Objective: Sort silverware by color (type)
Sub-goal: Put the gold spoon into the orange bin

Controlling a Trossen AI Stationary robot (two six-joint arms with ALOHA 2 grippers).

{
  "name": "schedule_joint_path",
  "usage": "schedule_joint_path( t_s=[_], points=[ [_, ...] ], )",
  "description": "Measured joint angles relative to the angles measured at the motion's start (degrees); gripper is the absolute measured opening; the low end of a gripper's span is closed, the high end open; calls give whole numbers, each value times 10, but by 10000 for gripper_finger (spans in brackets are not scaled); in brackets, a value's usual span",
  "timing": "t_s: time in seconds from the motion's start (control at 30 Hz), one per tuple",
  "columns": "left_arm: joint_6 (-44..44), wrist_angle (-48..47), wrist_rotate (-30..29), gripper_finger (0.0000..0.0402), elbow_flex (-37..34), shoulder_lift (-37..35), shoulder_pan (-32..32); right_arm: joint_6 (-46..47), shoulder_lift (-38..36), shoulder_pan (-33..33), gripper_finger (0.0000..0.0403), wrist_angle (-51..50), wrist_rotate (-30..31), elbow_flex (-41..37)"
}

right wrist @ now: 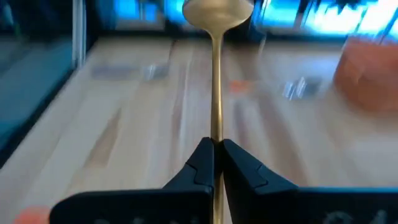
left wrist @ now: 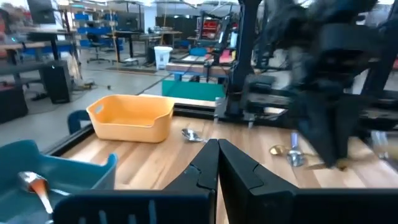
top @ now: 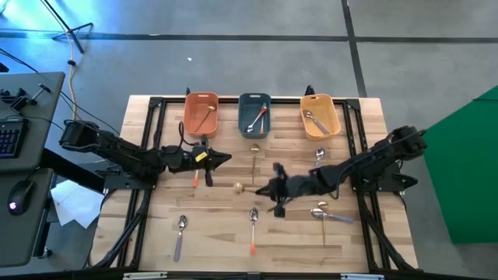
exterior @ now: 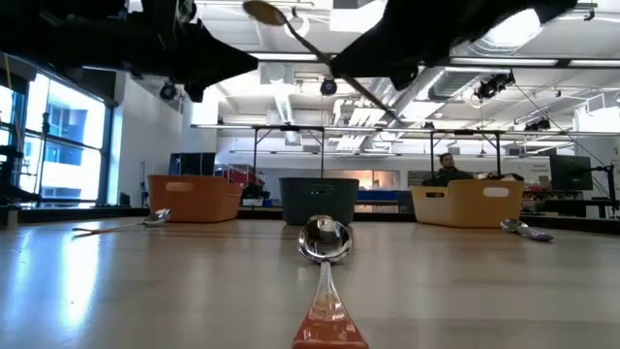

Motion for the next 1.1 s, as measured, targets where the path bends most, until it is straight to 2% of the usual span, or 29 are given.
schedule_joint_path(
  t_s=[0.13, 0.27, 0.4, 0.53, 0.67, 0.87, 1.1],
  points=[
    [-21, 16, 7, 21, 0, 15, 0, -70, -16, -32, 3, 212, -21, -58],
    [-12, 80, 42, 53, 0, 32, -1, -121, -16, -60, 3, 301, -42, -66],
    [-9, 172, 75, 96, 9, 52, -6, -137, -16, -83, 3, 301, -81, -51],
    [-9, 169, 115, 140, 47, 69, -6, -144, -16, -98, 3, 321, -94, -47],
    [5, 167, 122, 167, 89, 91, -6, -143, -16, -106, 3, 322, -105, -47],
    [16, 164, 177, 169, 138, 122, -6, -144, -16, -105, 3, 327, -107, -47],
    [46, 131, 179, 145, 180, 146, -6, -144, -16, -105, 3, 329, -107, -47]
  ],
)
